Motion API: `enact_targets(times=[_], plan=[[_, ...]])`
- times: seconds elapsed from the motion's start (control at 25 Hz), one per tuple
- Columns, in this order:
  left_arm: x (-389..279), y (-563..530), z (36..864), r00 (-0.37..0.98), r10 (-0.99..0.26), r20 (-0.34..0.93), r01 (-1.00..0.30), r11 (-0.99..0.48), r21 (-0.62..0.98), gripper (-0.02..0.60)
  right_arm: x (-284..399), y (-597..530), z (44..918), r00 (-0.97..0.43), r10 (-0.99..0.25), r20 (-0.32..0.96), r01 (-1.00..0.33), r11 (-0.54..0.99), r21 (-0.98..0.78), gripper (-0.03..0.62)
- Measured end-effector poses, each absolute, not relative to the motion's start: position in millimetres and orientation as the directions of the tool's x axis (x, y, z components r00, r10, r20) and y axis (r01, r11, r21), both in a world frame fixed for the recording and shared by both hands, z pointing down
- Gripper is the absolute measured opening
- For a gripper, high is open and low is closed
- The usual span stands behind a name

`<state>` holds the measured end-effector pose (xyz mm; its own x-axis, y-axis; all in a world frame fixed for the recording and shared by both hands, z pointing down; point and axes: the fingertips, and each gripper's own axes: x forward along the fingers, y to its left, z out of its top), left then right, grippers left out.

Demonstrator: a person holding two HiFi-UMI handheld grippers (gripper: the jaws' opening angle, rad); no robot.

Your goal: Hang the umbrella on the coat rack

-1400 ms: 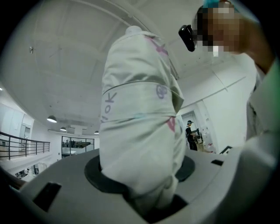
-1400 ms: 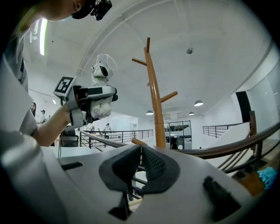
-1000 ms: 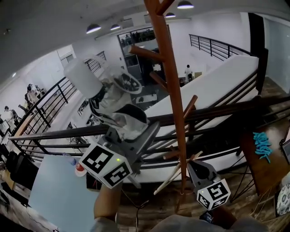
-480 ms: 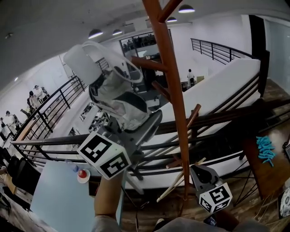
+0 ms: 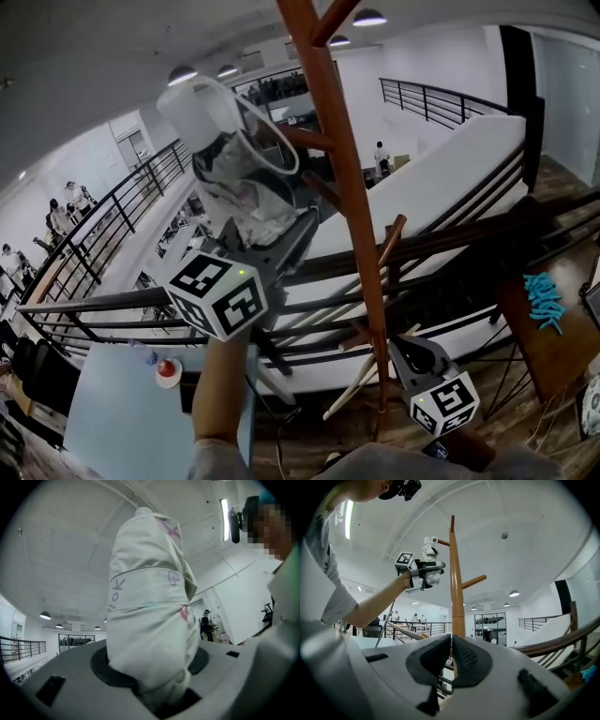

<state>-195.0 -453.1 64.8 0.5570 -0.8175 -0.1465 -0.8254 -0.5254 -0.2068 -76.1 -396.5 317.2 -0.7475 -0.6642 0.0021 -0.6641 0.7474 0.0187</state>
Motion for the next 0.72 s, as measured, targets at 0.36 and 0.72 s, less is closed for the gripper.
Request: enact_targets(times=[0.36,0.72], plan=[[-203.0,-470.5,101.2,0.519,-0.850,-0.092,-0.848,-0.498,-0.179,0.244,-66.9,-396.5,317.4,-0.731,-0.683,0.008,-0.682,0.731,0.024,0.025],[-207.0,-473.5,166.6,0.483,-0.875,-0.023,-0.870,-0.477,-0.128,0.244,-63.5,-390.3,328.5,-0.733,-0.679,0.031,-0.679,0.734,0.011,0.025]])
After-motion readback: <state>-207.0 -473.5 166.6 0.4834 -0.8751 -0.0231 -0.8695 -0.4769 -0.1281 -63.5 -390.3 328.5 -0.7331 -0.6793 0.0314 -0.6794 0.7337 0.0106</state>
